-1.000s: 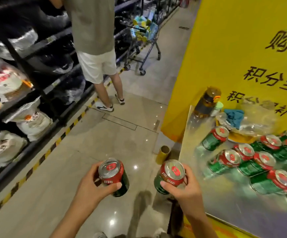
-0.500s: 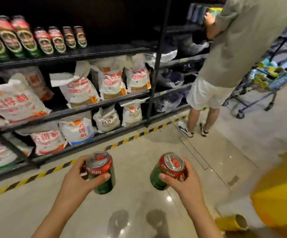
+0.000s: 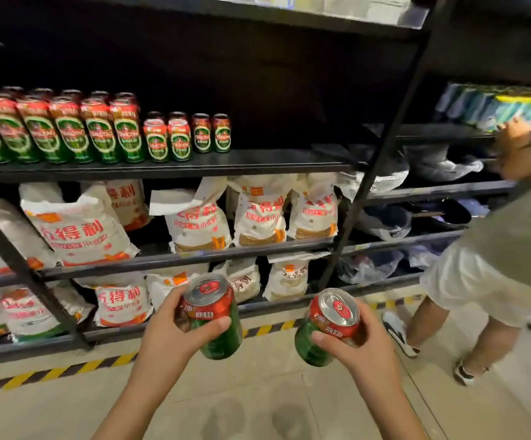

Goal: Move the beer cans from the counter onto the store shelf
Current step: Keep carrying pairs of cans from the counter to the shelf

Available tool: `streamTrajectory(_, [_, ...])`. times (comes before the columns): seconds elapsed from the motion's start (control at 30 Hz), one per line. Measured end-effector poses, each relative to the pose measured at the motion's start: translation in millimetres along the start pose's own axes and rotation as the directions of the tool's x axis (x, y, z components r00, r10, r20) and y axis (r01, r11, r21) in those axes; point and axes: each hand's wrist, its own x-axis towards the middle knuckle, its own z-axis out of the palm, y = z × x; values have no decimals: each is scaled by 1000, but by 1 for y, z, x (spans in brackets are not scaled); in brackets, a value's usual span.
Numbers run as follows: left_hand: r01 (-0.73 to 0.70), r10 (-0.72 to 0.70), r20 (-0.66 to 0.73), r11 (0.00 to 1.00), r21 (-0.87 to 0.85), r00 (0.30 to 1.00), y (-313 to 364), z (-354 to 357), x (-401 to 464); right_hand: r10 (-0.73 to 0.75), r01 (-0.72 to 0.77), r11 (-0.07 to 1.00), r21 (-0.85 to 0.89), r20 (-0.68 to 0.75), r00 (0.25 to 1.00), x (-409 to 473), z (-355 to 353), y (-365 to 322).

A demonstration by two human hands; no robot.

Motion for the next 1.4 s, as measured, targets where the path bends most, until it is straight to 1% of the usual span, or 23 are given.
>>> streamTrajectory(0.13, [-4, 3, -72, 1000, -11, 997, 9, 16, 56, -8, 7, 1000, 6, 68, 998, 72, 4, -12])
streamTrajectory(0.23, [33, -35, -126, 999, -20, 991, 9, 16, 91, -5, 4, 1000, 6, 109, 994, 121, 19, -15])
streamTrajectory(0.37, [81, -84, -193, 996, -22, 978, 5, 3, 142, -5, 6, 1000, -3, 171, 985, 183, 55, -17])
streamTrajectory(0.53, [106, -111, -238, 994, -36, 965, 3, -23, 217, 29, -31, 999, 7, 229, 973, 255, 111, -23])
streamTrajectory(0.67, [121, -123, -229, 992, -25, 966, 9, -44, 283, 28, -34, 999, 22, 236, 971, 307, 149, -40])
streamTrajectory(0.9, [66, -53, -172, 995, 72, 984, 20, -52, 384, 14, -21, 999, 35, 190, 982, 382, 188, -53])
streamTrajectory(1.03, [57, -40, -166, 994, 97, 985, 23, -42, 423, 7, -15, 999, 38, 208, 978, 413, 197, -54])
streamTrajectory(1.17, [56, -44, -154, 996, 73, 987, 30, -26, 453, -5, -1, 1000, 27, 235, 972, 451, 202, -56])
streamTrajectory(1.4, [55, -48, -199, 998, 33, 979, 47, -7, 495, -131, 121, 991, 52, 296, 946, 515, 214, -74])
